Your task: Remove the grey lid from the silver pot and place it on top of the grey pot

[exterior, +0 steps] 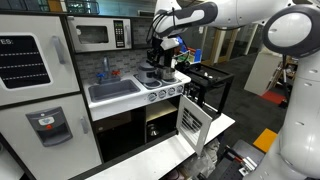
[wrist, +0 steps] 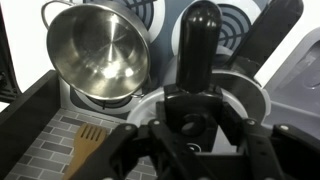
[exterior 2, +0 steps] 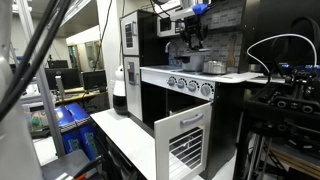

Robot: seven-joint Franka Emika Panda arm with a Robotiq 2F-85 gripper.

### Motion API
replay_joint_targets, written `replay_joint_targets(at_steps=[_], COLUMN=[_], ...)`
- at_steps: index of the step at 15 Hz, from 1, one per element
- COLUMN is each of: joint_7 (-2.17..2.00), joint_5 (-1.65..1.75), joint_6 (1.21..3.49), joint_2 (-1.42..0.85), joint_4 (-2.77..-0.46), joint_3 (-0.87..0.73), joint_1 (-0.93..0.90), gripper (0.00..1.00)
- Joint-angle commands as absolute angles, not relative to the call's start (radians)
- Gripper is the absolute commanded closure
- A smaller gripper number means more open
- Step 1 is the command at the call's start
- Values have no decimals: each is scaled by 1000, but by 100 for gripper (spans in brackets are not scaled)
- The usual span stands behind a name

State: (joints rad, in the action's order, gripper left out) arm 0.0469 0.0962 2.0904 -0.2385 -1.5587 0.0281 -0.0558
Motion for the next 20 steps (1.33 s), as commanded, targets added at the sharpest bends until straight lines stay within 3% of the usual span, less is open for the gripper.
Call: replay_joint_targets(at_steps=[1, 20], joint_7=[-72, -210], joint_5=[126, 135], joint_6=[2133, 2135], joint_2=[-203, -216], joint_4=[-1606, -1620], joint_3=[21, 30], joint_1=[-70, -100], gripper=[70, 70])
